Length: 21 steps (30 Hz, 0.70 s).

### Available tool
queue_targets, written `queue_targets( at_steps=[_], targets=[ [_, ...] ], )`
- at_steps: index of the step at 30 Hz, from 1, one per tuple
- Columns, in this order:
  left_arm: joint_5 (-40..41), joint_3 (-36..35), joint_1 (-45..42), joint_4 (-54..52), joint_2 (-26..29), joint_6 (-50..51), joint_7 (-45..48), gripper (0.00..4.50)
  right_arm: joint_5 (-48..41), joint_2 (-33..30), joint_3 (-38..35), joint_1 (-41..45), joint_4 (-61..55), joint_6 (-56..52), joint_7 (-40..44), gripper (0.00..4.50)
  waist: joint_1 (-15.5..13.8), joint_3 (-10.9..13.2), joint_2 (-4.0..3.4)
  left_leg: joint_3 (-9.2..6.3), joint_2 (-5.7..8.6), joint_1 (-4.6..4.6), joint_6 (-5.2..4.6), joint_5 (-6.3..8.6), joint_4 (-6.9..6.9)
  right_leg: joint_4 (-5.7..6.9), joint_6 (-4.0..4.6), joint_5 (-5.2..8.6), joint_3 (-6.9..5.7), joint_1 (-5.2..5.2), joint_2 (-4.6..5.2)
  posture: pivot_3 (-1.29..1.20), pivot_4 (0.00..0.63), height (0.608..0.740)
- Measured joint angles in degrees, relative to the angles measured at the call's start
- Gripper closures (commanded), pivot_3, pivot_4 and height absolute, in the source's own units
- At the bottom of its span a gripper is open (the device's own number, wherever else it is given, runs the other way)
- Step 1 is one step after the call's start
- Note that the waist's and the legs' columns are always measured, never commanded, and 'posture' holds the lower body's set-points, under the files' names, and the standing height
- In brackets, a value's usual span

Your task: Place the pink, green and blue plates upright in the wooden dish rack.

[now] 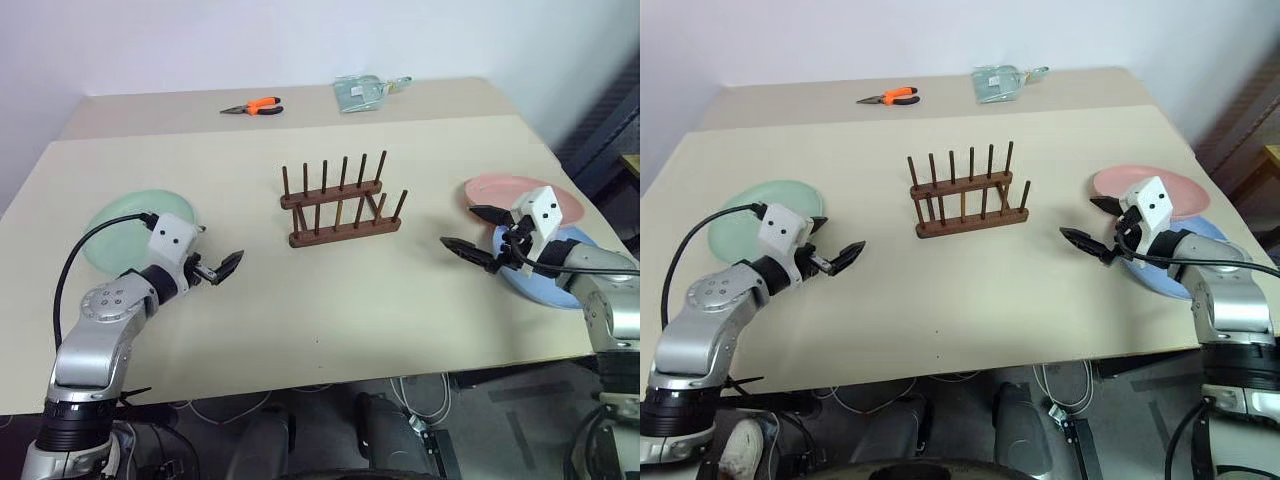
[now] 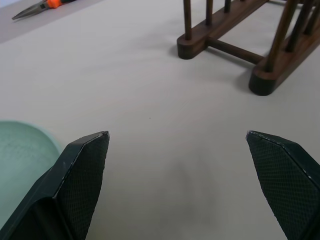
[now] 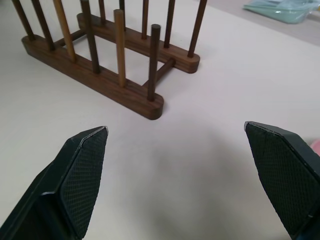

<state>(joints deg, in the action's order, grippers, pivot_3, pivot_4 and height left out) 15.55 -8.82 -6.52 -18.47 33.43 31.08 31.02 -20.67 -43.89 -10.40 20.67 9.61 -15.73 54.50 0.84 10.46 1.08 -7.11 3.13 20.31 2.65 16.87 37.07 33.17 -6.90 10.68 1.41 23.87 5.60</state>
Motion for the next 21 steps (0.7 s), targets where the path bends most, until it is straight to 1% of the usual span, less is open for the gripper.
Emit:
queue_targets(
  at_steps=[9,13,15,18,21],
  targets=[
    [-0.02,-0.51,1.68,-0.41,-0.08,-0.03,-1.8,0.0,1.97,0.24,1.81,3.81,3.98,3.26,1.02,0.03,-0.14,0.0,0.01,0.0,0.01,0.02,0.0,0.0,0.02,-0.01,0.0,0.0,0.0,-0.01,0.0,0.0,0.15,0.74],
    [0.0,0.02,1.42,0.28,0.2,-0.19,-0.42,0.0,1.54,0.15,2.0,1.66,0.99,0.77,1.29,0.03,-0.25,0.0,0.01,-0.02,0.01,0.03,0.0,0.0,0.02,-0.01,0.01,0.0,0.0,-0.01,0.0,0.0,0.15,0.74],
    [-0.14,1.93,0.82,1.53,1.03,-0.6,1.77,0.0,1.01,0.2,2.13,-1.73,-2.76,-1.26,1.11,0.03,-0.3,-0.01,0.01,-0.02,0.02,0.04,0.0,0.0,0.03,-0.01,0.01,0.0,0.0,-0.02,0.0,0.0,0.15,0.74],
    [-1.59,7.48,-1.52,4.55,2.77,-1.91,6.36,0.0,0.42,1.08,1.96,-6.47,-9.07,-3.43,-1.0,0.03,-0.29,-0.01,0.01,0.0,0.02,0.02,0.0,0.0,0.04,0.0,0.12,0.07,0.0,-0.02,0.0,0.0,0.15,0.74],
    [-3.3,13.29,-7.43,10.98,2.2,-4.61,10.91,0.0,-0.22,3.07,1.76,-11.61,-17.01,-5.43,-4.41,0.03,-0.44,-0.01,0.01,-0.03,0.02,0.03,0.0,0.0,0.05,0.02,0.02,0.14,-0.01,-0.02,-0.01,0.0,0.15,0.74]
  ],
)
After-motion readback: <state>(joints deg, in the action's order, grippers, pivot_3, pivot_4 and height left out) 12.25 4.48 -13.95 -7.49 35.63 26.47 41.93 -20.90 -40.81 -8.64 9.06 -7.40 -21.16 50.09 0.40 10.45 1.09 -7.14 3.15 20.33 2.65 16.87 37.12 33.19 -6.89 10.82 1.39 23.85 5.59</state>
